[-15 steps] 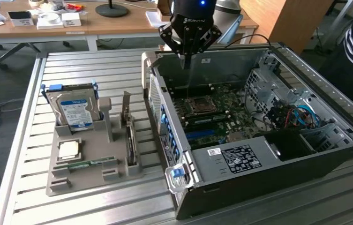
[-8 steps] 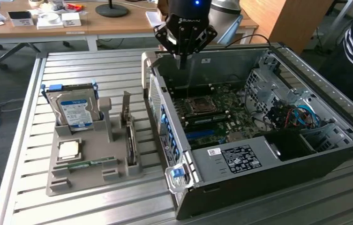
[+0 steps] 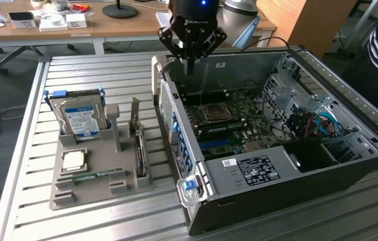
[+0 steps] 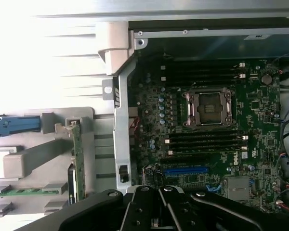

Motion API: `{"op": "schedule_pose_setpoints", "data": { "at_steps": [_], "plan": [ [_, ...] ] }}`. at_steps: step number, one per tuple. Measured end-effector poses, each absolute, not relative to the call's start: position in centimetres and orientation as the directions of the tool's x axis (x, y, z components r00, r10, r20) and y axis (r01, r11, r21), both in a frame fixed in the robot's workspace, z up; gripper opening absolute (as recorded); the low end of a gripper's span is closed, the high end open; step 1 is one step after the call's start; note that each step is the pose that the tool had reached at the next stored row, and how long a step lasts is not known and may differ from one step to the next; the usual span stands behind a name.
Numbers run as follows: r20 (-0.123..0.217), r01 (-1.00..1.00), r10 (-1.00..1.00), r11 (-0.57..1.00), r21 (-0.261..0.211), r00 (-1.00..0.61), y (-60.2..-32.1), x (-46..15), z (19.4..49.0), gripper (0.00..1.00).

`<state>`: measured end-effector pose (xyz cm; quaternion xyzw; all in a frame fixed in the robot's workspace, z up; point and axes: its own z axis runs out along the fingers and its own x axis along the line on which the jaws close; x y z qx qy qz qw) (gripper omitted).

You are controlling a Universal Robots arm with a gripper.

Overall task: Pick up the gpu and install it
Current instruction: 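Reach for the gpu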

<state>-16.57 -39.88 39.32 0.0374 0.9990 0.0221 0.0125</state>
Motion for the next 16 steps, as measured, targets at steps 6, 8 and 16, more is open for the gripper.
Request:
{"op": "schedule_pose_setpoints", "data": {
  "at_steps": [6,8,16],
  "plan": [
    [-0.023,0.074,0.075,0.996,0.045,-0.997,-39.9,-17.4,39.3,0.11],
    [-0.023,0.074,0.075,0.996,0.045,-0.997,-39.9,-17.7,39.3,0.11],
    [-0.023,0.074,0.075,0.996,0.045,-0.997,-39.9,-19.1,39.3,0.11]
  ]
}}
